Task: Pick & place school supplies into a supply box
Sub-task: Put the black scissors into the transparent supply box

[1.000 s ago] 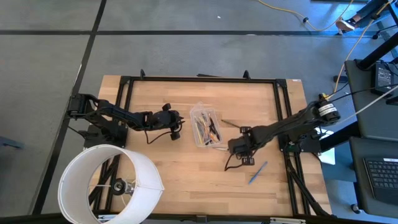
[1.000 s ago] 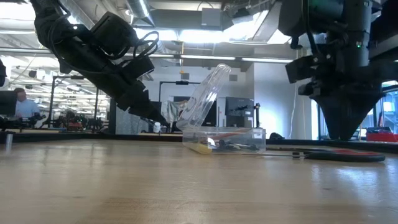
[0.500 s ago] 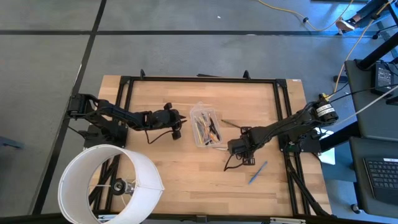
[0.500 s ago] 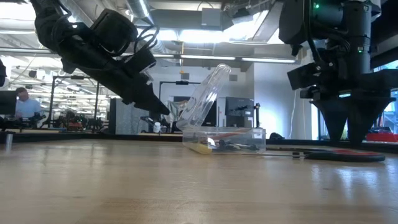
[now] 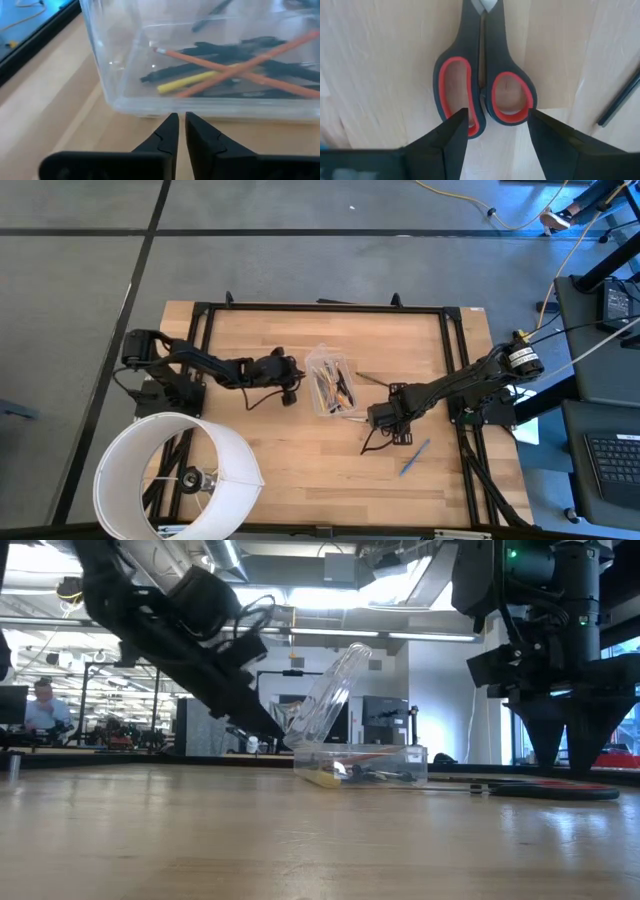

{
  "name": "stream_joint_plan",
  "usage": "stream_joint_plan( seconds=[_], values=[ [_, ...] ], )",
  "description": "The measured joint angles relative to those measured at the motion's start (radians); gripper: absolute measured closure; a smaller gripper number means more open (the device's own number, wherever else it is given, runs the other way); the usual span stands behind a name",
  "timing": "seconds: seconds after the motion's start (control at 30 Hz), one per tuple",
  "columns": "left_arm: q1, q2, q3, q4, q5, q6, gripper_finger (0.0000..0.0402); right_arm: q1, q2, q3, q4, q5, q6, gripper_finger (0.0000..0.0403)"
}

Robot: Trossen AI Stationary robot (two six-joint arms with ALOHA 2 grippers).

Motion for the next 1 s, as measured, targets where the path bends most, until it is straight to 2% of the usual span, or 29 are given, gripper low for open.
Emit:
stream_joint_plan(
  seconds=[0.3,0.47,1.0],
  values=[
    [0.057,0.076,0.087,-0.013,-0.017,0.02,0.04,0.0,0.0,0.0,0.001,-0.009,0.053,0.0198],
    [0.082,0.076,0.103,-0.008,0.019,0.037,0.0397,0.0,0.0,0.0,0.006,-0.027,0.051,0.0198],
    [0.121,0.076,0.11,-0.005,0.021,0.055,0.0396,0.0,0.001,0.0,0.101,-0.035,0.087,0.0198]
  ],
)
